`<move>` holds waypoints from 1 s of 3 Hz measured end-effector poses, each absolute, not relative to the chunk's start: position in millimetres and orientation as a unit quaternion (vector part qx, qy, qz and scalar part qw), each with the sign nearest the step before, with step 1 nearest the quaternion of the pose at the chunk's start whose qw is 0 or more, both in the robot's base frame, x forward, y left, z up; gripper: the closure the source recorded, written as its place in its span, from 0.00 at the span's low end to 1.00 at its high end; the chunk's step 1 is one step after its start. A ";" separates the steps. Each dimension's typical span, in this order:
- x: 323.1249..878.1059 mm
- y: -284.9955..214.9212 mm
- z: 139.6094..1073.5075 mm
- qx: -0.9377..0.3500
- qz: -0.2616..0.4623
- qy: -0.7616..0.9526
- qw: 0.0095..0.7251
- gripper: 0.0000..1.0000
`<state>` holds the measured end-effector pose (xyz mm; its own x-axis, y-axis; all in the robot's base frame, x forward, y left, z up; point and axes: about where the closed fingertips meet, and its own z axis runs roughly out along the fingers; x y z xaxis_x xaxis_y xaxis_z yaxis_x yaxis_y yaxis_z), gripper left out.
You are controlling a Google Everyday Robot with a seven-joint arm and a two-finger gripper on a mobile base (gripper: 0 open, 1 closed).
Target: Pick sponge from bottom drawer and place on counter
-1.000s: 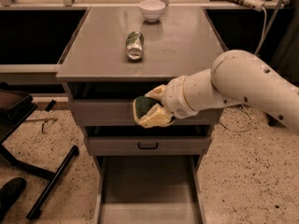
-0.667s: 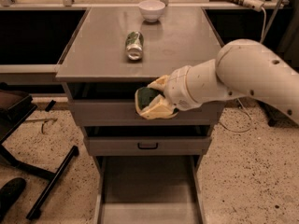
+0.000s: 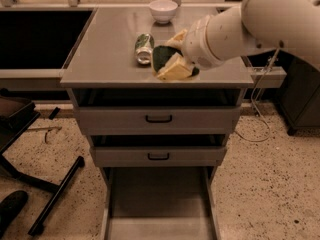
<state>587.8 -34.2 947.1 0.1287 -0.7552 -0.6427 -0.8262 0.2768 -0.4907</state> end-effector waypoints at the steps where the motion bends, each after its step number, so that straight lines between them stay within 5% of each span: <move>1: 633.3 -36.1 978.2 -0.600 0.016 0.653 0.462 1.00; 3: 720.4 -37.2 996.7 -0.579 -0.005 0.674 0.459 1.00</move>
Offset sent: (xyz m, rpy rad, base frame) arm 0.1520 -0.0029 0.0819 -0.0329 -0.0923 -0.0707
